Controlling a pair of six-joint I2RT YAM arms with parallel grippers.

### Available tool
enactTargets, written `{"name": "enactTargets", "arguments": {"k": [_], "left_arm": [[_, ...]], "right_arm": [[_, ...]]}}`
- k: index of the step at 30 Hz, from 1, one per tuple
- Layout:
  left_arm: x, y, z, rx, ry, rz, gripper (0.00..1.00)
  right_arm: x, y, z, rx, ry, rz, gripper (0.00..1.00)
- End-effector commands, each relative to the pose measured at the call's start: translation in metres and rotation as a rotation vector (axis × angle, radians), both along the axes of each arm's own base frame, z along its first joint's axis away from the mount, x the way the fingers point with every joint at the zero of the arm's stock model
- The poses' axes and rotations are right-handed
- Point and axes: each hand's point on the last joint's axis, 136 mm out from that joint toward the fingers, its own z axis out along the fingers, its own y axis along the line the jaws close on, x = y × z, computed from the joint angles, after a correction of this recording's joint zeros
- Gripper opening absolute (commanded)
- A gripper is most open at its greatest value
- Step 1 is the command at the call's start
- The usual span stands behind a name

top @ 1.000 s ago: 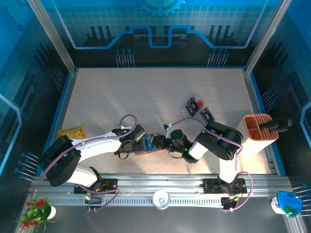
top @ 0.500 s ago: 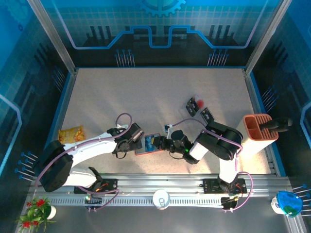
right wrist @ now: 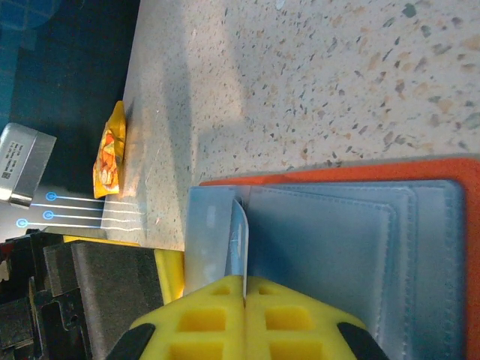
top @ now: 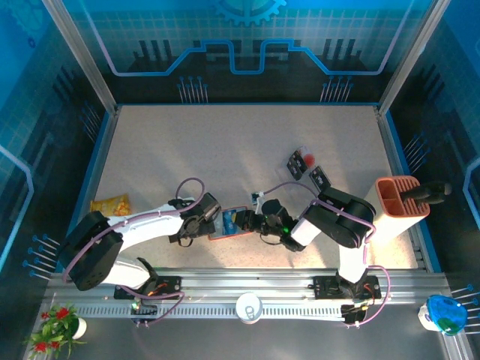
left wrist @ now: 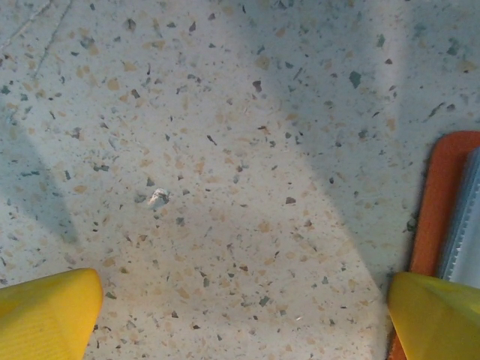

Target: Put the credit cards into the card holder

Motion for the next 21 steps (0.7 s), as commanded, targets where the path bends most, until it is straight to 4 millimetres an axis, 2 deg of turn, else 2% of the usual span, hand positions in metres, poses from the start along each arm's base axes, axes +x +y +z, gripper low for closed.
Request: {"name": "enactTargets", "arguments": {"k": [1,14,18,21], "left_arm": [[-0.008,0.006,-0.011,0.019,0.046,0.016,0.99],[-0.006,0.002,-0.017,0.014,0.05,0.006,0.99],[-0.006,0.001,-0.017,0.008,0.048,0.002,0.99],[-0.005,0.0,-0.017,0.006,0.047,-0.002,0.99]], "right_arm": [[-0.015,-0.004,-0.026,-0.104,0.083,0.034,0.0],[-0.022,0.008,-0.041,-0.189,0.188,0.115,0.0],[-0.019,0.009,-0.024,-0.206,0.168,0.177,0.3],[-0.013,0.002,-0.005,-0.253,0.124,0.193,0.39]]}}
